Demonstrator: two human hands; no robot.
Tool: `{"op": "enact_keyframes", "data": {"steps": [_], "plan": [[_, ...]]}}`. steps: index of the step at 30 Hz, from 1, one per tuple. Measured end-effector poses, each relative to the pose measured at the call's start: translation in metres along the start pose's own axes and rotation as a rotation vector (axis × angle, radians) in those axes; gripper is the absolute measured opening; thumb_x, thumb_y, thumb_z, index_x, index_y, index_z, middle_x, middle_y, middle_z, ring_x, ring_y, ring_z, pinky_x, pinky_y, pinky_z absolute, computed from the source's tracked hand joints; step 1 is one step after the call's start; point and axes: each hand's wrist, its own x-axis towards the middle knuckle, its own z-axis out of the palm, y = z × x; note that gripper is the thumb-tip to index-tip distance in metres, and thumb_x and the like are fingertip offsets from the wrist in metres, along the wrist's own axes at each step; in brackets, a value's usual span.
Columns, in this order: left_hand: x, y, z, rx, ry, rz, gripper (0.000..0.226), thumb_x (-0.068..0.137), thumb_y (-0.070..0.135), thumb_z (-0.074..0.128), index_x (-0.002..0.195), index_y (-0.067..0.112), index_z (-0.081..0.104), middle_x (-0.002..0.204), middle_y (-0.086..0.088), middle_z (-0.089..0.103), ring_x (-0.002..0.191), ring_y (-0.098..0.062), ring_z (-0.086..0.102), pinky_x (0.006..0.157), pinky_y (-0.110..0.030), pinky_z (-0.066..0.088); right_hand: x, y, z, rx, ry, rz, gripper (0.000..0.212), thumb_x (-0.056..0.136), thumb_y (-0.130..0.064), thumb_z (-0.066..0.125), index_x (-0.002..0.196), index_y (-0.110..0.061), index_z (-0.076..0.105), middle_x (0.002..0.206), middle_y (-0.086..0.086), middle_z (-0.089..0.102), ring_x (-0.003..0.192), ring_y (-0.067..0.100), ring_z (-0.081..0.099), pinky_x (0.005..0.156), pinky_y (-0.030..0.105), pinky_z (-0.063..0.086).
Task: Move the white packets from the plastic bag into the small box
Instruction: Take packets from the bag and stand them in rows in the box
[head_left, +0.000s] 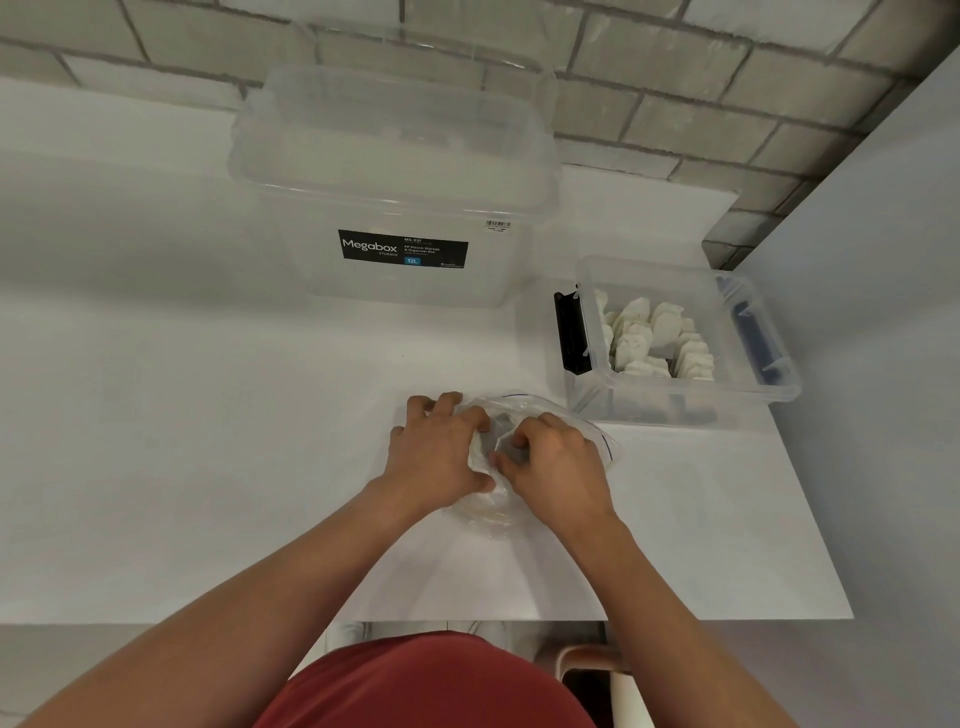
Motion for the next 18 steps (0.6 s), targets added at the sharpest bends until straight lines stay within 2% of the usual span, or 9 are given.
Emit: {"op": "enact_keyframes", "data": {"steps": [4, 7, 9, 13, 15, 18], "plan": [[0.000, 0.000, 0.000, 0.006, 0.002, 0.010, 0.070, 0.066, 0.055, 0.080, 0.128, 0.040, 0.050, 0.151, 0.009, 0.033, 0.134, -0.029, 0.026, 0.095, -0.047, 0.047, 0.001, -0.005, -0.002, -0.040, -0.033, 0.019, 0.021, 0.087, -0.032, 0.069, 0.097, -0.014, 0.069, 0.100, 0.001, 0.069, 0.092, 0.026, 0.065, 0.071, 0.031, 0.043], [0.000, -0.001, 0.000, 0.006, -0.002, 0.012, 0.069, 0.067, 0.054, 0.080, 0.128, 0.040, 0.050, 0.151, 0.009, 0.032, 0.134, -0.029, 0.025, 0.094, -0.045, 0.046, -0.005, -0.004, -0.008, -0.060, 0.000, -0.014, 0.010, 0.089, -0.021, 0.061, 0.086, -0.014, 0.067, 0.086, 0.002, 0.070, 0.077, 0.029, 0.063, 0.063, 0.032, 0.041], [0.000, -0.001, -0.001, 0.011, -0.004, 0.013, 0.069, 0.067, 0.053, 0.080, 0.127, 0.041, 0.050, 0.150, 0.010, 0.032, 0.134, -0.029, 0.025, 0.094, -0.044, 0.045, -0.010, -0.001, -0.015, -0.075, 0.057, -0.064, 0.013, 0.090, -0.017, 0.060, 0.080, -0.015, 0.066, 0.077, 0.003, 0.067, 0.068, 0.030, 0.060, 0.057, 0.032, 0.041], [0.001, -0.001, -0.001, 0.000, -0.009, 0.013, 0.067, 0.067, 0.053, 0.080, 0.126, 0.042, 0.050, 0.151, 0.010, 0.031, 0.134, -0.029, 0.024, 0.094, -0.043, 0.045, -0.017, 0.005, -0.035, -0.073, 0.180, -0.152, 0.013, 0.088, -0.005, 0.065, 0.080, -0.015, 0.068, 0.075, 0.000, 0.060, 0.062, 0.028, 0.058, 0.050, 0.033, 0.046], [0.001, 0.000, -0.001, -0.005, -0.009, 0.013, 0.067, 0.067, 0.053, 0.079, 0.126, 0.043, 0.050, 0.152, 0.010, 0.030, 0.134, -0.028, 0.024, 0.094, -0.043, 0.045, -0.017, 0.006, -0.046, -0.051, 0.206, -0.176, 0.013, 0.085, -0.002, 0.068, 0.086, -0.015, 0.070, 0.078, 0.000, 0.062, 0.063, 0.027, 0.060, 0.050, 0.036, 0.049], [0.000, -0.001, -0.001, 0.005, -0.009, 0.012, 0.068, 0.066, 0.053, 0.079, 0.126, 0.043, 0.049, 0.151, 0.010, 0.031, 0.134, -0.029, 0.024, 0.093, -0.043, 0.045, -0.014, 0.011, -0.060, -0.043, 0.206, -0.214, 0.010, 0.088, -0.009, 0.068, 0.092, -0.018, 0.072, 0.083, -0.001, 0.065, 0.072, 0.025, 0.063, 0.055, 0.040, 0.053]]}}
